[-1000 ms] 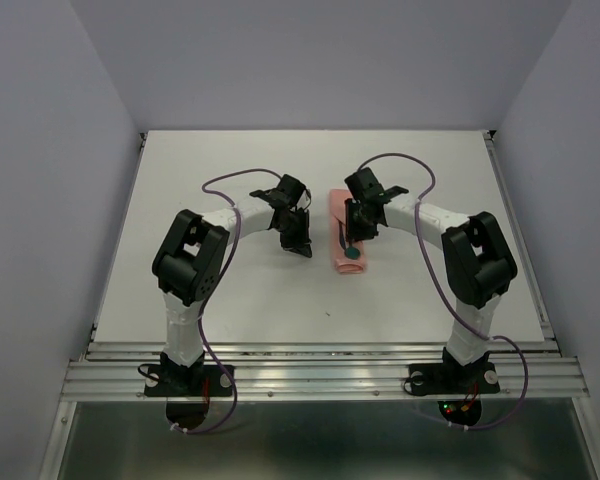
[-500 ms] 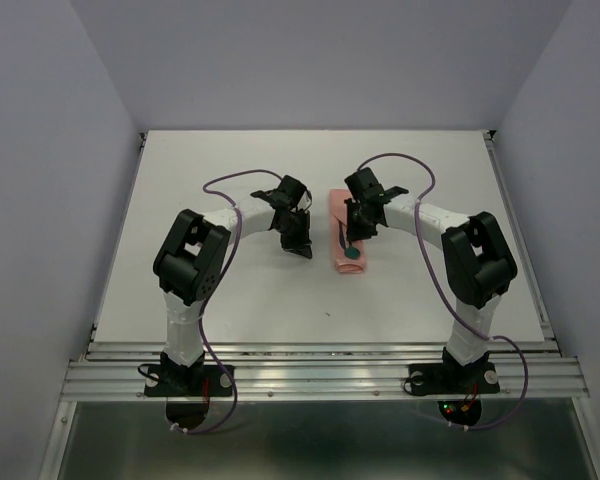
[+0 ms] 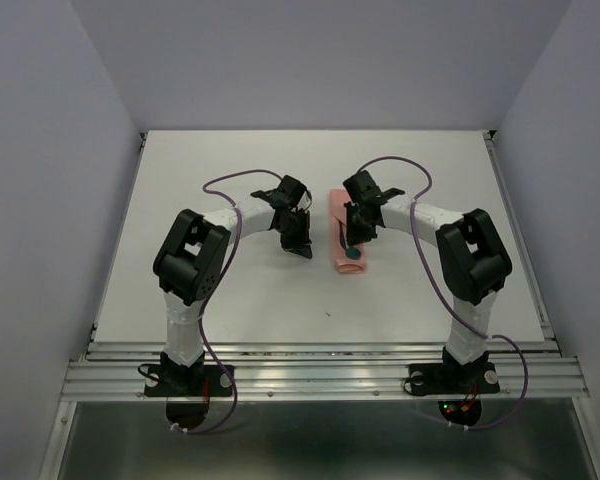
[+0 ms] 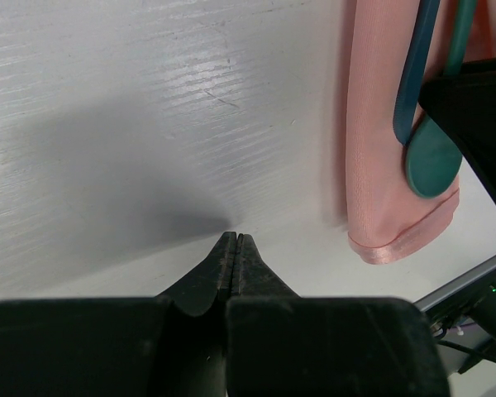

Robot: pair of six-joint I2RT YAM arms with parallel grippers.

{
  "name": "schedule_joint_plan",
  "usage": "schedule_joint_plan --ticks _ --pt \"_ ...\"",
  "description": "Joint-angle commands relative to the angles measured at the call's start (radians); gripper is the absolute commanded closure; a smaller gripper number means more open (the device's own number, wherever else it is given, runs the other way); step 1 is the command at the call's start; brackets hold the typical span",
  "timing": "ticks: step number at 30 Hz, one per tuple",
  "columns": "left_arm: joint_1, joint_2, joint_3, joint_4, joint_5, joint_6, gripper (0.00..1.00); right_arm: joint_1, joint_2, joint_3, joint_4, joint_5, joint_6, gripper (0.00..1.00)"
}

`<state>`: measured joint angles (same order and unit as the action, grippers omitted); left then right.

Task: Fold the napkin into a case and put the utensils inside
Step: Pick up the spoon from the folded napkin.

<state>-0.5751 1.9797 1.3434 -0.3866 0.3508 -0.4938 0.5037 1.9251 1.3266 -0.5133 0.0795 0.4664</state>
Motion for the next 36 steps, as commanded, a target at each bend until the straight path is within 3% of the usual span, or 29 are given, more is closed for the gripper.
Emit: schedule_joint_plan --ticks 1,8,27,32,36 --pt "-0.005 -0.009 0.033 -0.001 0.002 0.018 1.0 0.002 0.006 -0.007 0.025 0.017 -0.014 0.78" --pt "-0.006 -0.008 0.037 -0.003 0.004 0.018 1.0 0.002 -0.02 -0.006 0.024 0.054 0.0 0.94" --pt "-0.006 -0.009 0.037 -0.009 0.007 0.026 1.0 0.002 -0.018 0.042 0.036 0.158 -0.012 0.95" --pt "-0.023 -0.041 0.037 0.046 0.115 0.035 1.0 0.002 -0.002 0.046 0.041 0.16 -0.018 0.95" --pt "-0.038 -0.091 -0.022 0.239 0.241 -0.052 1.0 0.002 0.002 0.039 0.053 0.157 -0.017 0.95"
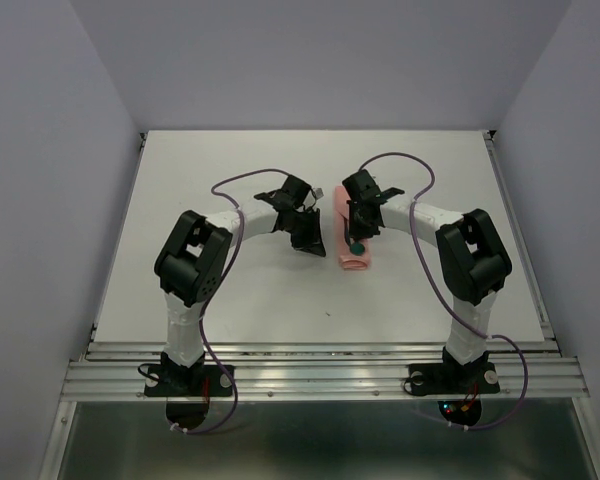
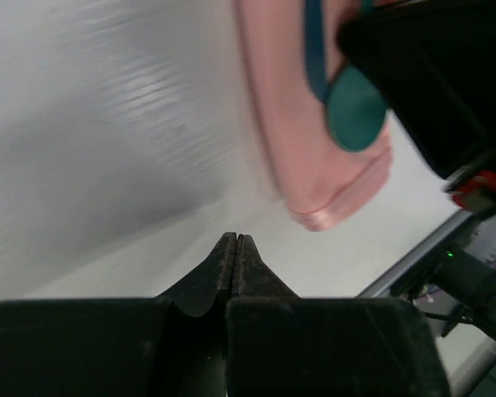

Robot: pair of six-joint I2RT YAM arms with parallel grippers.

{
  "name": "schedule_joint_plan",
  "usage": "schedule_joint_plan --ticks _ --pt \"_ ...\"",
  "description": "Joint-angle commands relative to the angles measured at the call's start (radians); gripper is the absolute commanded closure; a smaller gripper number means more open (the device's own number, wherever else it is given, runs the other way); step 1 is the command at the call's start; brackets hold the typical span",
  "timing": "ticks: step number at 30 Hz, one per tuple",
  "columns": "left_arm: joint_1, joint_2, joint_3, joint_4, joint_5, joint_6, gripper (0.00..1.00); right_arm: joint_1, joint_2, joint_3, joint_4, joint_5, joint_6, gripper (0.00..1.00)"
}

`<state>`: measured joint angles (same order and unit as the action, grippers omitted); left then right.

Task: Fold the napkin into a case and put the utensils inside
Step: Pick up the spoon from the folded napkin.

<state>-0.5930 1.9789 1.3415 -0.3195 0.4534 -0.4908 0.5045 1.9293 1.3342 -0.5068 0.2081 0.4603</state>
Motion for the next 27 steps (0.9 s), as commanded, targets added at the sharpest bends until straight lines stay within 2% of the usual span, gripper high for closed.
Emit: schedule_joint_plan --ticks 1,7,16,27 --pt "-0.025 -0.104 -0.033 0.206 0.155 -0.08 1.0 0.002 -0.003 0.03 0.047 0.021 -0.008 0.95" --pt "-0.034 -0.109 -0.122 0.445 0.183 -0.235 1.0 0.002 -0.004 0.023 0.057 -0.001 -0.002 0.95" --pt "-0.068 0.006 -0.093 0.468 0.215 -0.252 1.0 0.002 -0.004 0.02 0.06 -0.006 0.001 0.95" --pt "-0.073 0.075 -0.09 0.407 0.206 -0.227 1.0 0.002 0.013 0.031 0.065 0.008 -0.012 0.95"
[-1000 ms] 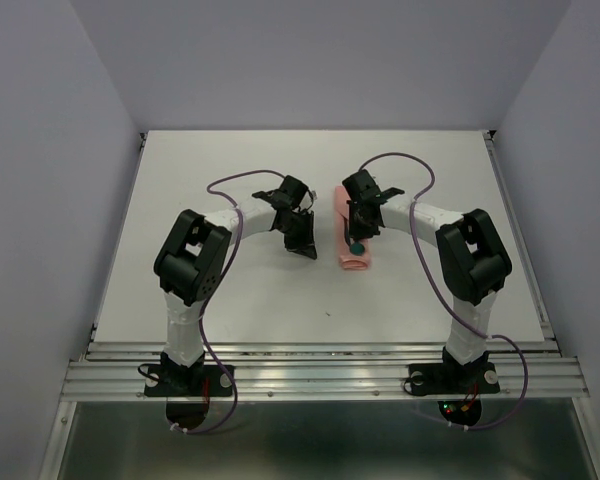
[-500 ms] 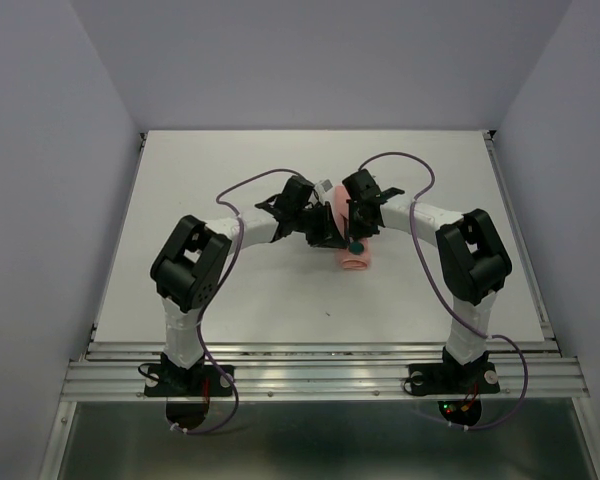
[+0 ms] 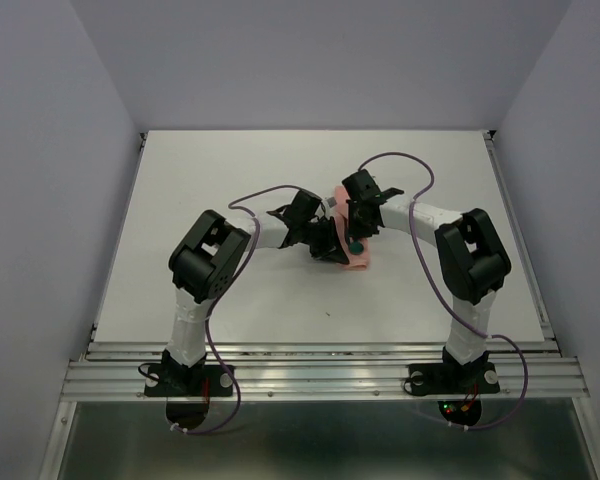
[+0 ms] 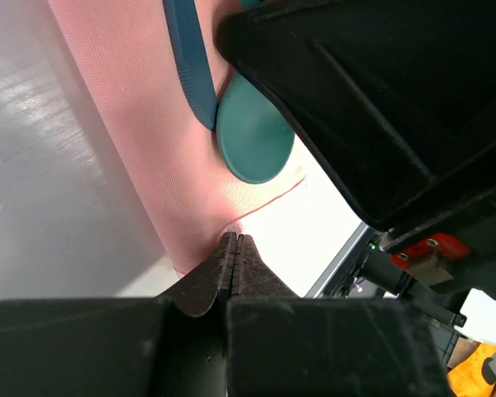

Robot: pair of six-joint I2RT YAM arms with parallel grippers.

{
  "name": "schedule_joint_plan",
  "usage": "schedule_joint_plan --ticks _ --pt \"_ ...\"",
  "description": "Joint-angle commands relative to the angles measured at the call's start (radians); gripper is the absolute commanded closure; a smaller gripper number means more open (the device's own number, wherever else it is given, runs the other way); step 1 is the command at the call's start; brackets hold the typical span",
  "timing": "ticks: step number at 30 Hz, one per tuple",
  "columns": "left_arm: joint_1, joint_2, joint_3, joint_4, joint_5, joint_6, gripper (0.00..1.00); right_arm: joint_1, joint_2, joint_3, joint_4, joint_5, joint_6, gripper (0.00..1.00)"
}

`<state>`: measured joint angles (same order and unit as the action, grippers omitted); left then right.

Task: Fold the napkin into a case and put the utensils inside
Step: Pick up the spoon from the folded napkin.

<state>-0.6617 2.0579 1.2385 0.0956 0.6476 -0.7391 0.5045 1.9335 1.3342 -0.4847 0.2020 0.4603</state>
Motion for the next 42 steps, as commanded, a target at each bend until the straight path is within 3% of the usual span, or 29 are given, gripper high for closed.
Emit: schedule_joint_plan --ticks 1,39,42 --pt "-0.004 0.001 0.013 -0.008 0.012 0.021 1.0 0.002 0.01 0.031 0.044 0.017 -0.014 0.95" --pt "-0.007 0.022 0.013 -0.025 0.02 0.03 1.0 -0.017 0.039 0.072 0.084 0.077 -0.074 0.94" --pt "-0.007 0.022 0.013 -0.025 0.02 0.032 1.0 -0.017 0.047 0.076 0.089 0.076 -0.072 0.87"
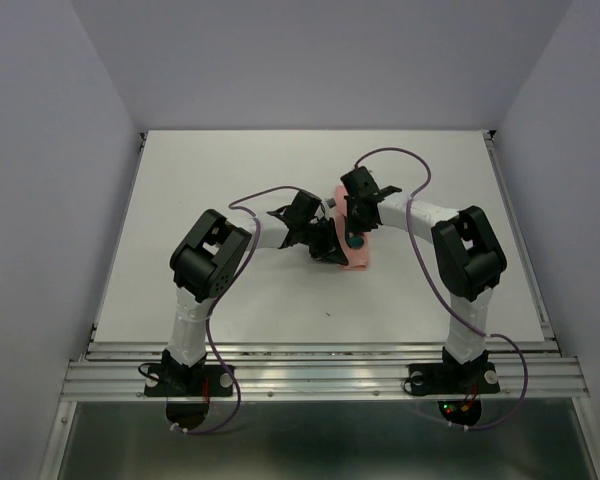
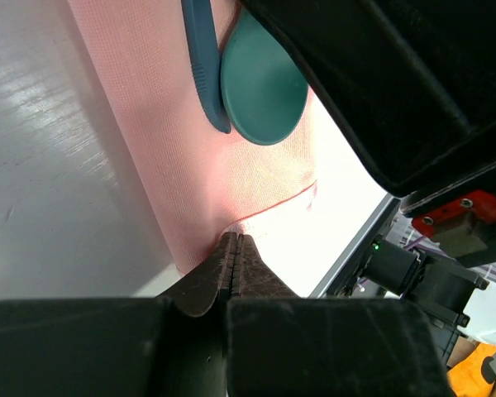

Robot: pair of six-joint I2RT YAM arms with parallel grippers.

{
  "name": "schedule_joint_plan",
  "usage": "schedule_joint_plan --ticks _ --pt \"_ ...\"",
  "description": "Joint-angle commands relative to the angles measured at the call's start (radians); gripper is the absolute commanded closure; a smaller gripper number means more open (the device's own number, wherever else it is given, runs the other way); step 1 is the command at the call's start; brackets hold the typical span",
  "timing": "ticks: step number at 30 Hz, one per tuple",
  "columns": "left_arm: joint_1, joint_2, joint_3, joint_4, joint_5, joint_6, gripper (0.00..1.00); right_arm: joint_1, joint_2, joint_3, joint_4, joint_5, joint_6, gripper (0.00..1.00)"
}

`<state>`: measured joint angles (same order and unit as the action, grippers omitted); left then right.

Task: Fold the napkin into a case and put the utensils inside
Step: Pick up the spoon from the folded napkin, then reset both arms

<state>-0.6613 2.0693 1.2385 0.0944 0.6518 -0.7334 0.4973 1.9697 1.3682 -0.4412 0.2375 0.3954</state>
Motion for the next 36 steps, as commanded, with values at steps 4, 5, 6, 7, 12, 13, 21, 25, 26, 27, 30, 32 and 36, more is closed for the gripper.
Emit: schedule_joint_plan --ticks 4,5,6,7,12,13,21,25,26,27,30,32,36 --pt "-0.009 0.011 0.016 -0.024 0.019 0.028 1.0 -0.009 0.018 0.049 0.05 0.028 -0.004 0.75" --pt "-0.009 0.011 0.015 -0.025 0.019 0.028 1.0 -0.009 0.014 0.048 0.05 0.02 -0.003 0.73" --pt "-0.009 0.009 0.015 -0.025 0.019 0.028 1.0 -0.009 0.011 0.045 0.05 0.016 0.0 0.72" --pt "-0.009 0.011 0.015 -0.025 0.019 0.028 1.0 -0.009 0.008 0.043 0.05 0.013 0.005 0.71" --pt "-0.011 0.012 0.021 -0.03 0.017 0.032 1.0 -0.009 -0.028 0.016 0.048 -0.018 0.028 0.62" --pt "-0.009 0.011 0.022 -0.032 0.016 0.034 1.0 -0.009 -0.035 0.011 0.048 -0.026 0.031 0.61" --pt "-0.009 0.006 0.042 -0.064 -0.004 0.054 1.0 -0.009 -0.114 -0.001 -0.01 -0.055 0.057 0.47" --pt "-0.009 0.005 0.053 -0.071 -0.006 0.058 1.0 -0.009 -0.15 -0.017 -0.047 -0.041 0.068 0.44" --pt "-0.009 0.003 0.053 -0.071 -0.006 0.06 1.0 -0.009 -0.161 -0.024 -0.048 -0.038 0.069 0.44" --pt "-0.009 0.003 0.055 -0.073 -0.006 0.06 1.0 -0.009 -0.187 -0.035 -0.05 -0.032 0.074 0.43" --pt "-0.009 -0.008 0.058 -0.081 -0.009 0.066 1.0 -0.009 -0.241 -0.07 -0.062 0.008 0.077 0.41" --pt "-0.009 -0.018 0.062 -0.088 -0.014 0.072 1.0 -0.009 -0.271 -0.089 -0.063 0.035 0.082 0.37" --pt "-0.009 -0.055 0.108 -0.179 -0.047 0.12 1.0 -0.055 -0.363 -0.153 -0.065 0.14 0.105 0.19"
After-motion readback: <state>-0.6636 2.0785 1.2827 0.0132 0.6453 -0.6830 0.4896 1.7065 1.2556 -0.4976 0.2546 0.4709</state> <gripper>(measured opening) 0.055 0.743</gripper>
